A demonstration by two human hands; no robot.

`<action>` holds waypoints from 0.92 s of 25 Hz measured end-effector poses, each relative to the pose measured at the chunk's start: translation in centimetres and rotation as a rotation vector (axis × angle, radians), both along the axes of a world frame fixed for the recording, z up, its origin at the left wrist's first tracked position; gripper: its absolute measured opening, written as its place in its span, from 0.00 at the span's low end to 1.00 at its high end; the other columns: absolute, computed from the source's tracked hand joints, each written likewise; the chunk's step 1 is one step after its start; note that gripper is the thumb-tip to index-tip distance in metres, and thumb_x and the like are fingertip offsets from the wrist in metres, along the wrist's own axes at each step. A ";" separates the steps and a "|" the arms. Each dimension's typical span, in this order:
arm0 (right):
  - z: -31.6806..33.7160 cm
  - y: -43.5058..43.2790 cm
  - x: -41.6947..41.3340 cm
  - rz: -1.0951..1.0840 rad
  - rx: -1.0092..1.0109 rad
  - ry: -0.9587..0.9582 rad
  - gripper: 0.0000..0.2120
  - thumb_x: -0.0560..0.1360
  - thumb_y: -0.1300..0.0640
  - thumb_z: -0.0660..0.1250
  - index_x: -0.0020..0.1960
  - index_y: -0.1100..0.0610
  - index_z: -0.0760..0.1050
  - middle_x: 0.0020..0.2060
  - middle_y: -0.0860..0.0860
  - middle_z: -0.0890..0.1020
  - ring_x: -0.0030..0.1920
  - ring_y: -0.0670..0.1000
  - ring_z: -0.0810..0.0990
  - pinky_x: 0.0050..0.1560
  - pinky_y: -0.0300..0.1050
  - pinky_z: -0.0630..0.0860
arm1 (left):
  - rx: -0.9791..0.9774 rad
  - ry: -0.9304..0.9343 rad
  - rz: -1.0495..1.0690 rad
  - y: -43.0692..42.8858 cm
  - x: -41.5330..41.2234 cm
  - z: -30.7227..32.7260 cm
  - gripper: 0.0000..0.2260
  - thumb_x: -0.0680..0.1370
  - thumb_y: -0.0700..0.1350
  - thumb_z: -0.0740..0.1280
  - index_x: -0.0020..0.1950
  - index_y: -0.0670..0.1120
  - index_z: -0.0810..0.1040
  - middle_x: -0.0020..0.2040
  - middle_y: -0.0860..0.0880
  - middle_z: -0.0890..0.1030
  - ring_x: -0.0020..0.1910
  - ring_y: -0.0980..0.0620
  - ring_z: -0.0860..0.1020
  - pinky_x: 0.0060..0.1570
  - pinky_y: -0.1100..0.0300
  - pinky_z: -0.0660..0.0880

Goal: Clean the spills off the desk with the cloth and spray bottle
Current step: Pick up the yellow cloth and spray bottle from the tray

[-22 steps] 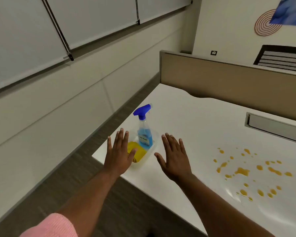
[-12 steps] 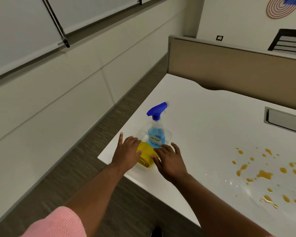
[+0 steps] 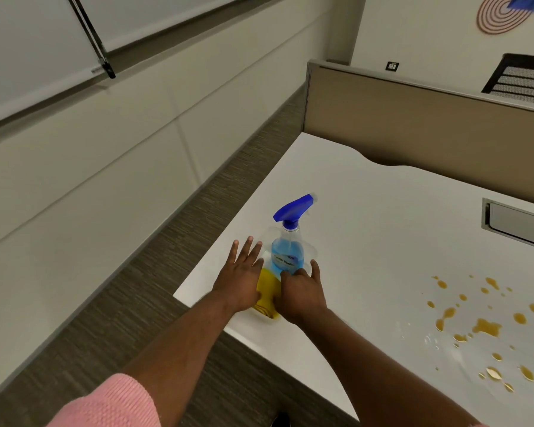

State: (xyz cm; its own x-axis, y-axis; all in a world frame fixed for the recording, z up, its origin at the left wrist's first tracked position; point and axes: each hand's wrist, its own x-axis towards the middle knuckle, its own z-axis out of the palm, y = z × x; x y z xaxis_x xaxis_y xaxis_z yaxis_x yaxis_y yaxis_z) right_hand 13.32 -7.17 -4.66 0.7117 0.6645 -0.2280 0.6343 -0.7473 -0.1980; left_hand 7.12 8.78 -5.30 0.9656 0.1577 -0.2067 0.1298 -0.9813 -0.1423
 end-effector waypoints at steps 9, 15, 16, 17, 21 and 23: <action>1.5 0.0 0.2 -0.116 0.158 0.081 0.08 0.76 0.55 0.64 0.52 0.51 0.80 0.50 0.48 0.83 0.60 0.51 0.77 0.78 0.56 0.48 | -0.631 -0.216 0.230 1.4 -0.3 0.4 0.38 0.72 0.57 0.75 0.79 0.55 0.62 0.82 0.53 0.55 0.82 0.51 0.45 0.77 0.49 0.44; 3.6 -1.1 0.8 -0.180 0.352 0.131 0.11 0.76 0.55 0.64 0.55 0.49 0.81 0.48 0.49 0.84 0.56 0.50 0.78 0.76 0.53 0.50 | -1.419 -0.353 0.539 1.6 0.8 4.9 0.34 0.71 0.37 0.78 0.73 0.54 0.71 0.69 0.53 0.77 0.71 0.50 0.74 0.61 0.59 0.76; 4.0 -1.3 0.9 -0.180 0.380 0.141 0.11 0.77 0.55 0.64 0.56 0.50 0.80 0.48 0.49 0.84 0.56 0.50 0.79 0.75 0.52 0.51 | -1.490 -0.356 0.546 1.5 1.0 5.7 0.32 0.71 0.35 0.77 0.72 0.54 0.72 0.67 0.53 0.79 0.69 0.50 0.76 0.60 0.58 0.78; 4.4 -1.6 1.1 -0.184 0.411 0.155 0.11 0.77 0.54 0.65 0.57 0.50 0.80 0.48 0.49 0.84 0.56 0.51 0.78 0.74 0.51 0.52 | -1.545 -0.359 0.552 1.4 1.1 6.6 0.31 0.71 0.34 0.76 0.70 0.54 0.73 0.65 0.52 0.80 0.67 0.49 0.78 0.59 0.56 0.79; 5.7 -2.4 1.5 -0.205 0.486 0.218 0.12 0.79 0.53 0.66 0.62 0.50 0.79 0.53 0.49 0.84 0.60 0.52 0.77 0.72 0.49 0.56 | -1.645 -0.353 0.531 0.9 0.9 9.0 0.28 0.72 0.36 0.76 0.69 0.53 0.75 0.63 0.49 0.82 0.63 0.48 0.80 0.57 0.53 0.81; 6.1 -2.4 1.7 -0.203 0.480 0.232 0.13 0.79 0.52 0.66 0.63 0.50 0.79 0.56 0.49 0.84 0.62 0.54 0.76 0.70 0.48 0.58 | -1.631 -0.323 0.514 0.6 0.6 9.8 0.28 0.72 0.38 0.77 0.70 0.51 0.75 0.63 0.48 0.82 0.62 0.47 0.81 0.57 0.51 0.81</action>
